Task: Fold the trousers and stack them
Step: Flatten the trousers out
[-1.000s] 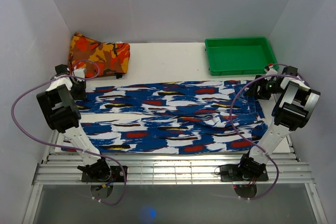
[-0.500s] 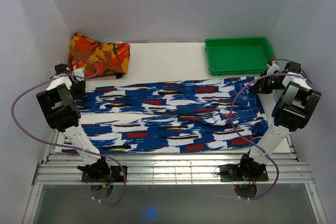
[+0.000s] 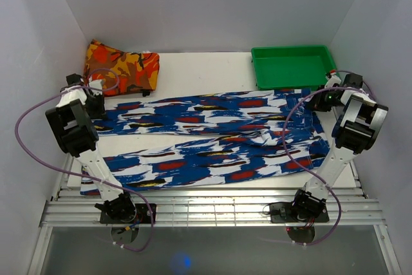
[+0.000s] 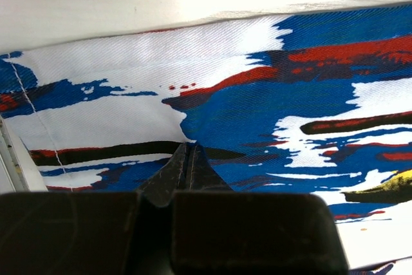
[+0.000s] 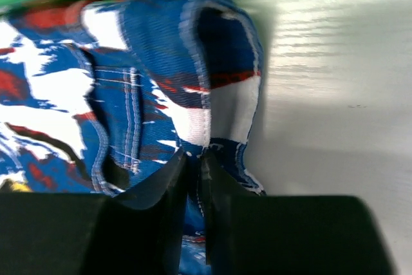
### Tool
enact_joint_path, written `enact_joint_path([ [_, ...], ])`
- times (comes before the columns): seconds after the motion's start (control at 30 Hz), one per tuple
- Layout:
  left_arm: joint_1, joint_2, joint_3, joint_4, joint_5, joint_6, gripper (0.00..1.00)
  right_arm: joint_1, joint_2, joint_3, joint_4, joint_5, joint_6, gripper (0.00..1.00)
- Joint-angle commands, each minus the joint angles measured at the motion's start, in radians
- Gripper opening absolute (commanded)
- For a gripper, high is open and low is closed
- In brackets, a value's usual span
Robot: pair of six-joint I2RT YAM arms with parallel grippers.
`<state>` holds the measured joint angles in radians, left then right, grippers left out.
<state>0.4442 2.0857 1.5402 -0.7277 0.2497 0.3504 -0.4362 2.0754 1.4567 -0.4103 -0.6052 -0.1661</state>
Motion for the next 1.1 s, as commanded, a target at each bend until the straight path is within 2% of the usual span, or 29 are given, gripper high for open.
enact_joint_path([
  [0.0,0.01,0.059,0.004,-0.015,-0.03,0.015,0.0,-0.012,0.006,0.005,0.074,0.085,0.002,0.2],
  [0.03,0.01,0.053,0.012,-0.03,0.015,0.028,0.07,-0.012,0.005,0.014,0.038,0.081,-0.004,0.3],
  [0.07,0.01,0.044,0.017,-0.044,0.04,0.036,0.12,-0.012,-0.001,0.028,0.007,0.071,-0.031,0.63],
  [0.1,0.01,0.012,0.021,-0.079,0.071,0.047,0.19,-0.013,-0.008,0.057,-0.027,0.061,-0.051,0.72],
  [0.13,0.01,-0.01,0.021,-0.097,0.135,0.065,0.32,-0.015,-0.035,0.07,-0.088,0.061,-0.071,0.8],
  [0.17,0.01,-0.035,0.017,-0.111,0.158,0.091,0.37,-0.019,-0.053,0.077,-0.116,0.059,-0.117,0.87],
  [0.23,0.013,-0.106,0.012,-0.171,0.21,0.12,0.46,-0.036,-0.108,0.094,-0.185,0.056,-0.179,0.88],
  [0.3,0.014,-0.154,-0.005,-0.234,0.253,0.168,0.67,-0.048,-0.142,0.103,-0.313,0.08,-0.299,0.87],
  [0.37,0.014,-0.216,-0.025,-0.275,0.272,0.199,0.68,-0.056,-0.192,0.088,-0.425,0.103,-0.381,0.83],
  [0.5,0.014,-0.286,-0.106,-0.403,0.281,0.329,0.68,-0.064,-0.239,0.015,-0.574,0.201,-0.554,0.79],
  [0.57,0.016,-0.335,-0.195,-0.404,0.269,0.36,0.68,-0.065,-0.261,-0.05,-0.584,0.24,-0.57,0.78],
  [0.77,0.014,-0.4,-0.438,-0.349,0.277,0.409,0.63,-0.073,-0.261,-0.183,-0.509,0.315,-0.572,0.69],
  [0.93,0.014,-0.397,-0.586,-0.19,0.094,0.381,0.59,-0.073,-0.273,-0.335,-0.411,0.355,-0.582,0.64],
  [1.03,0.014,-0.369,-0.631,-0.113,0.027,0.343,0.55,-0.073,-0.296,-0.423,-0.365,0.361,-0.596,0.52],
  [1.07,0.016,-0.362,-0.635,-0.096,-0.005,0.322,0.5,-0.075,-0.302,-0.444,-0.334,0.38,-0.602,0.42],
])
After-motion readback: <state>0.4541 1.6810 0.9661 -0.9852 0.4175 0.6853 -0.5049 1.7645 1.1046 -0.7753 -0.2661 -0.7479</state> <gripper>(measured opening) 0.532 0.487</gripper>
